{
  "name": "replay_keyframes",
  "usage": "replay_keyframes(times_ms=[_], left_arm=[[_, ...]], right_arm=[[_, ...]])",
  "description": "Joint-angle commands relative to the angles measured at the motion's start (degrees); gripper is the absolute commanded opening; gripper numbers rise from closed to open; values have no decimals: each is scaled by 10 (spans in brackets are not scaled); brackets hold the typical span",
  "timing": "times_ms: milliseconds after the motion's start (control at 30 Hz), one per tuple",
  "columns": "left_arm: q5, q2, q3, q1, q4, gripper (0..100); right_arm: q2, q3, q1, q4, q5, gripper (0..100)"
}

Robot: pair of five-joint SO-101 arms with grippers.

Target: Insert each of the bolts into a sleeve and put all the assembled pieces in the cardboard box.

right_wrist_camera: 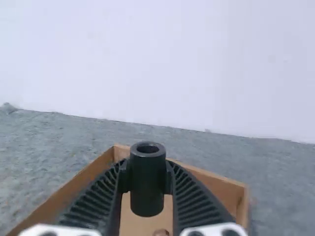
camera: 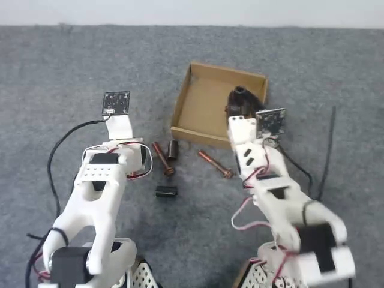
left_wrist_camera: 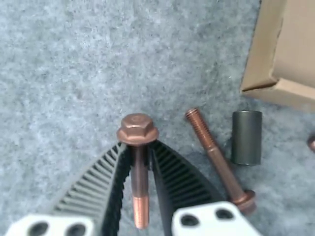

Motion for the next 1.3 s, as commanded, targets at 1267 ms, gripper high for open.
replay_keyframes(times_ms=[1267], left_arm=[[-7, -32, -6, -2, -43, 11]], right_arm=[[189, 259, -151, -457, -3, 6]])
